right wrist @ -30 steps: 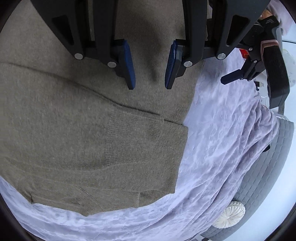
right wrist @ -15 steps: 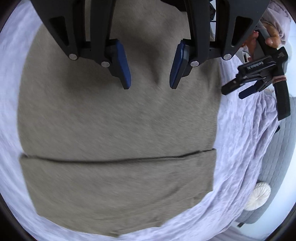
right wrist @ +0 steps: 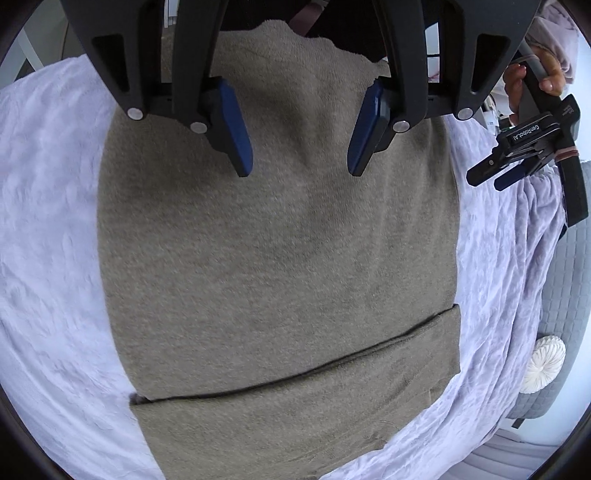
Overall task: Fold small clothes
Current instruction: 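Grasp the sweater hem with the left gripper and lift it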
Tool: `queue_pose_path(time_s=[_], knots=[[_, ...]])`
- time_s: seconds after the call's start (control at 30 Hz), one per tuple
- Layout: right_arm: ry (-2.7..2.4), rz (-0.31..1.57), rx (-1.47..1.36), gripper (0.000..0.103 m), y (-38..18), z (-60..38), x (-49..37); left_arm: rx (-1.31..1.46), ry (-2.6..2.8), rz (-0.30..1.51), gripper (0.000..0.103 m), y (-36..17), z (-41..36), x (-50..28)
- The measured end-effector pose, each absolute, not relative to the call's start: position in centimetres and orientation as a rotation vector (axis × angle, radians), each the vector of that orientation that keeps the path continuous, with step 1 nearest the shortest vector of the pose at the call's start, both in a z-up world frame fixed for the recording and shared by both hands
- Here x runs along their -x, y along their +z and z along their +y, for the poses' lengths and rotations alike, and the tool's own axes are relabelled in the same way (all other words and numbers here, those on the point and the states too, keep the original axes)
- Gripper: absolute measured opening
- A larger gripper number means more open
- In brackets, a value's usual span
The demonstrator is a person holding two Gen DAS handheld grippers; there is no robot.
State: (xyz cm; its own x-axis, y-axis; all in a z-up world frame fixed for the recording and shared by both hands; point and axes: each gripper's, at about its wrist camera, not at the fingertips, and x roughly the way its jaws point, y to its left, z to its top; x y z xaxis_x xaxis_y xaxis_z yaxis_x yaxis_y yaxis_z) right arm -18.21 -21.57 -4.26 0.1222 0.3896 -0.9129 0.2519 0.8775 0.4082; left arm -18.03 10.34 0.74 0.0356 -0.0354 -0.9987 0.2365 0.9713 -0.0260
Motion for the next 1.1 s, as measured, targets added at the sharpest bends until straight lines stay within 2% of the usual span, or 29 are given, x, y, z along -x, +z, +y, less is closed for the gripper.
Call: queue_pose_path(time_s=[0.2,0.4,0.67,0.97,1.0,1.03,1.07,1.1], knots=[[0.121,1.493,-0.539,0.057,-4.7,-22.6,19.9,-0.181,-0.248,1.591,0.102,-0.4,11.5,20.3],[0.155,1.554,-0.512,0.057,-5.9,-24.4,22.9,-0.048,-0.339,1.699,0.102,-2.0,13.3,22.6],[0.156,1.608,-0.695,0.057,-8.2,-27.5,28.1,-0.003,-0.482,1.826,0.102,-4.8,12.5,25.1],[0.158,1.622,-0.764,0.057,-9.8,-28.7,30.5,0.031,-0.545,1.826,0.102,-5.5,11.1,25.8],[0.166,1.617,-0.789,0.057,-10.2,-28.7,30.6,0.031,-0.540,1.827,0.100,-5.6,11.0,25.8],[0.167,1.619,-0.805,0.057,-10.7,-28.7,30.6,0.029,-0.527,1.828,0.089,-5.8,10.5,25.7],[0.169,1.621,-0.831,0.057,-11.2,-28.7,30.6,0.014,-0.497,1.834,0.083,-6.1,10.3,25.1],[0.175,1.622,-0.861,0.057,-11.6,-28.6,30.6,0.004,-0.474,1.839,0.070,-6.4,10.2,24.7]])
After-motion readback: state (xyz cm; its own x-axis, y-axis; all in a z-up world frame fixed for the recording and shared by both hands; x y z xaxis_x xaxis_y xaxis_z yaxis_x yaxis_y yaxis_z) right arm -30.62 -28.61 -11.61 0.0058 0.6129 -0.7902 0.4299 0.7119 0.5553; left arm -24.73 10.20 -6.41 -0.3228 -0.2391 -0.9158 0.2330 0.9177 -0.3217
